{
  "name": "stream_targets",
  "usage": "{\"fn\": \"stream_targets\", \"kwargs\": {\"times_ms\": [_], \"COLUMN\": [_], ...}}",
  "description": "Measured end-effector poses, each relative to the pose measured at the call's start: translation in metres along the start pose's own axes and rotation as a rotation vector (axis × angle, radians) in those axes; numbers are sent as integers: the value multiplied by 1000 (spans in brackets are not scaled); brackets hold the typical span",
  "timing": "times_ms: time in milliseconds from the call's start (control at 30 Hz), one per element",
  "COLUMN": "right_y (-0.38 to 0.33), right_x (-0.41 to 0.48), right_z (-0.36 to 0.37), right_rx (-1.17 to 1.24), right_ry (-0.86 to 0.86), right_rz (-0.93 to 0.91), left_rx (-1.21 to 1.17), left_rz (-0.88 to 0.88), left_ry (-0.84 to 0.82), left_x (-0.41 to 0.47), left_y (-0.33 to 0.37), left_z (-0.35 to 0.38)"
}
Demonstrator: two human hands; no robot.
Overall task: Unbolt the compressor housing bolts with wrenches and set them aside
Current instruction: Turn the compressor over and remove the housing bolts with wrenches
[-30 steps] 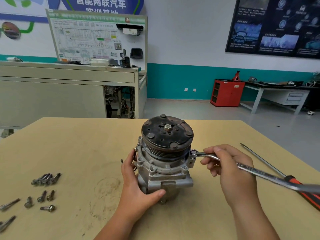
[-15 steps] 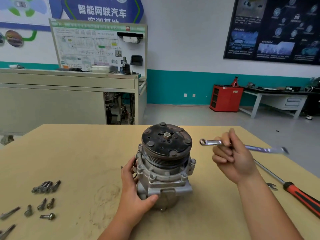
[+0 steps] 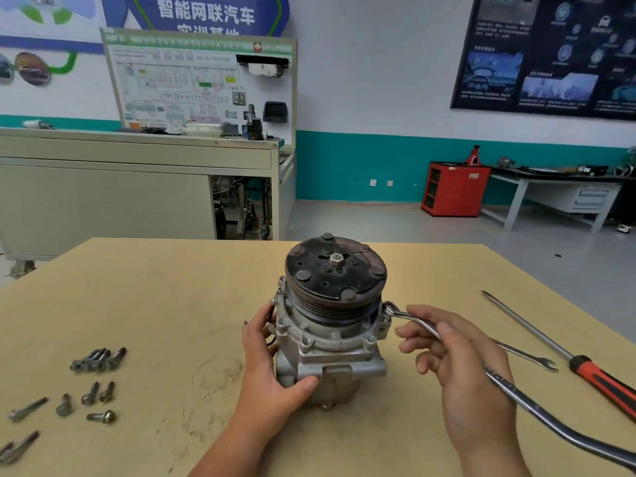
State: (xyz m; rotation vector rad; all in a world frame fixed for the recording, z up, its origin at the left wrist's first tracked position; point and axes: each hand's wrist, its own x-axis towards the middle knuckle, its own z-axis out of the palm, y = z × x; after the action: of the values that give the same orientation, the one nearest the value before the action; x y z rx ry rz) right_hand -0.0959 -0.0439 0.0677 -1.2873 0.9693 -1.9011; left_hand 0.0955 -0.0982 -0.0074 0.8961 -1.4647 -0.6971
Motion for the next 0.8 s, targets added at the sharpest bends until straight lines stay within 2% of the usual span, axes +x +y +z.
{"fn": "stream_targets", "kwargs": {"times_ms": [200,333,500,667,800], "right_y": [-10,-8,-2,-6,0], "right_x": [15,12,10,14,7], "right_z": [1,-2,-6,-10,-9], "right_rx": [-285,-241,-113,-166,-199], "right_ry": [-72,-103,-67,-118,-135], "right_rz": [-170,-187,-89,-77,-152], "left_rx": [3,25,29,53,42], "left_rz": [-14,-14,-11,-13,-1], "left_ry": [6,-1,-7,-21,-30], "left_x": [0,0,0,1,1], "left_y": [0,-3,-3,-1,-1], "left_z": [2,2,2,2,2]}}
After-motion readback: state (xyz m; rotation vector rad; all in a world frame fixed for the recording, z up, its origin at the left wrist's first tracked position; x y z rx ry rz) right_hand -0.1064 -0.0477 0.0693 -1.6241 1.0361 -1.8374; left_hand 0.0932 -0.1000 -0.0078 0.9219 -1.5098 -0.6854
